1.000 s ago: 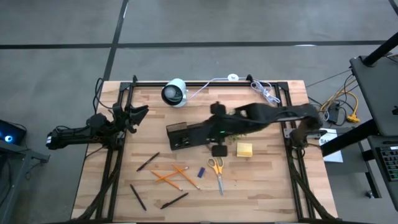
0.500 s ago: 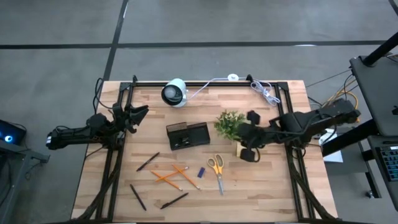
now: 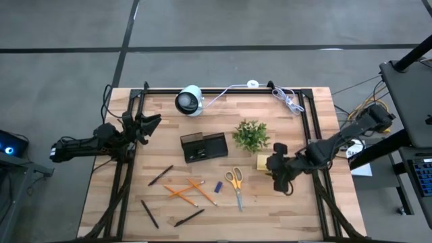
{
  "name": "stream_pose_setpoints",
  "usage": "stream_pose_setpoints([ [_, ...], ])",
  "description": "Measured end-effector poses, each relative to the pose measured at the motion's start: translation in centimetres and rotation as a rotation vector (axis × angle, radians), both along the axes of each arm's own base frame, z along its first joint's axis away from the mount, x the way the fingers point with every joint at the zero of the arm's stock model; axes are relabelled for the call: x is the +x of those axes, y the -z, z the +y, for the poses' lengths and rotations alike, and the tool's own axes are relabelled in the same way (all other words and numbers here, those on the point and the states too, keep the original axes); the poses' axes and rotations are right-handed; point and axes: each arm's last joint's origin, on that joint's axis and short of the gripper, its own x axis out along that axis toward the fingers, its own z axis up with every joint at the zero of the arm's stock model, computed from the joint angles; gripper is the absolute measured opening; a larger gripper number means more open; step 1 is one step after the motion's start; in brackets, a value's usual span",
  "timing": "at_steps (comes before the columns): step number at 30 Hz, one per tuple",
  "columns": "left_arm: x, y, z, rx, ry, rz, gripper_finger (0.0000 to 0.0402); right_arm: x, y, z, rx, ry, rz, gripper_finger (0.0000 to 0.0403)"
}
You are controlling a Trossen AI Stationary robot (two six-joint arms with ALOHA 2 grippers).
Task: Pick and place office supplies into organizer
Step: Put the yellow sticky notes in the black desk organizer
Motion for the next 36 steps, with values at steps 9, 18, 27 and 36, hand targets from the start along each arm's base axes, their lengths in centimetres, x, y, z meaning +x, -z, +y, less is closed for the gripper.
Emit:
stream_pose_setpoints([
  [9,0.1,0.1,0.0,-0.001,-0.001,0.007,0.0132,-0.9,3.5,-0.3,-0.035,0.026,0.095,0.0277],
  [18,0.2,0.2,0.0,-0.001,-0.001,0.026,0.0132,-1.0,6.3,-0.4,-0.131,-0.041,0.198,0.0292],
  [27,0.2,0.3,0.0,-0.003,-0.001,0.038,0.0132,0.0,8.5,-0.2,-0.212,-0.023,0.239,0.028],
  [36,0.2,0.3,0.0,-0.005,0.0,0.036,0.0132,0.8,9.7,-0.2,-0.249,-0.04,0.27,0.0276],
])
